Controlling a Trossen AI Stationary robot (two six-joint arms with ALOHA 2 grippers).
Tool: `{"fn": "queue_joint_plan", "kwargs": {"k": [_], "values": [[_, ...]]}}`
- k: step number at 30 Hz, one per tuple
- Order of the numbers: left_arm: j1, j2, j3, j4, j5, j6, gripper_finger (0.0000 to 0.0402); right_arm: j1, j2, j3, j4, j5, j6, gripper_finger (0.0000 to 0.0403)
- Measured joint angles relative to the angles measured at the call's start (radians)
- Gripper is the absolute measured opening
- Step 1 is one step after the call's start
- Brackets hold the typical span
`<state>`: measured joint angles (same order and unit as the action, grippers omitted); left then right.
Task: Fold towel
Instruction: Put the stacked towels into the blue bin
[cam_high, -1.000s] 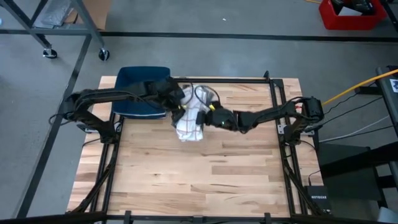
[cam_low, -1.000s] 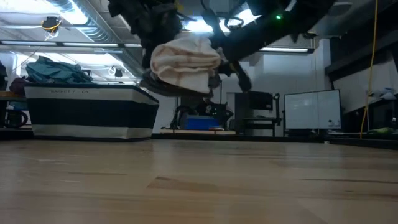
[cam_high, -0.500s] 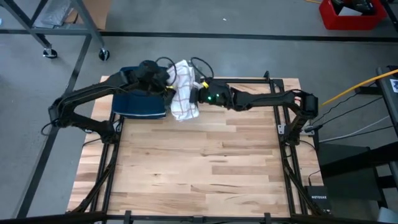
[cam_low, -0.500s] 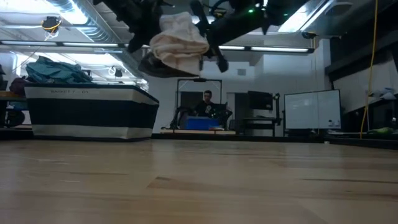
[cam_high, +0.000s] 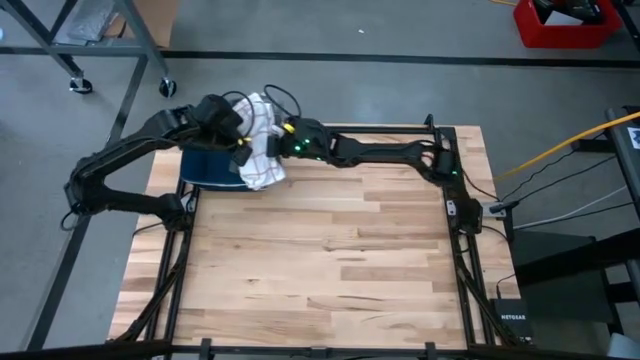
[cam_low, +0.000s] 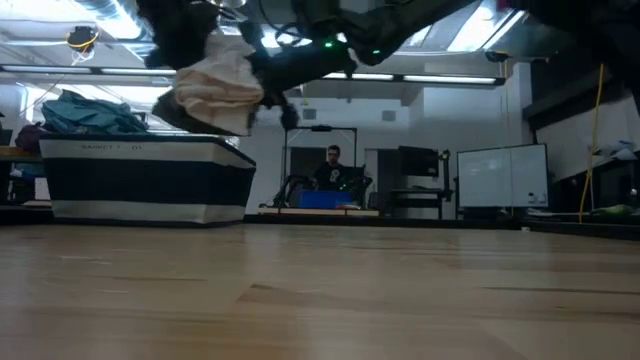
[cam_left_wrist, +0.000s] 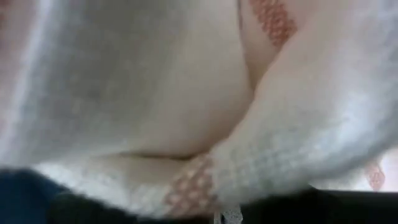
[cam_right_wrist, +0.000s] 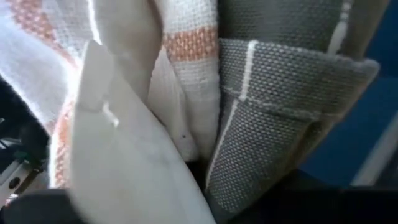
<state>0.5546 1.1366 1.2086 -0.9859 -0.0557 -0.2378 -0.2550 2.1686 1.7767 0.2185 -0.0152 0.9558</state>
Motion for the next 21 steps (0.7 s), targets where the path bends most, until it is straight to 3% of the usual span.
{"fn": "queue_joint_plan", "kwargs": {"k": [10, 15, 21], "values": [[0.115, -0.039, -0.007, -0.195, -0.111, 0.027, 0.0025, -0.001, 0.245, 0.377, -0.091, -0.050, 0.008, 0.0095], [0.155, -0.030, -0.015, -0.209, -0.124, 0.032, 0.0026, -0.002, 0.316, 0.448, -0.076, -0.049, 0.011, 0.0096], [0.182, -0.030, -0.116, -0.160, -0.116, 0.025, 0.0028, 0.000, 0.331, 0.456, -0.161, -0.024, 0.019, 0.0097]]}}
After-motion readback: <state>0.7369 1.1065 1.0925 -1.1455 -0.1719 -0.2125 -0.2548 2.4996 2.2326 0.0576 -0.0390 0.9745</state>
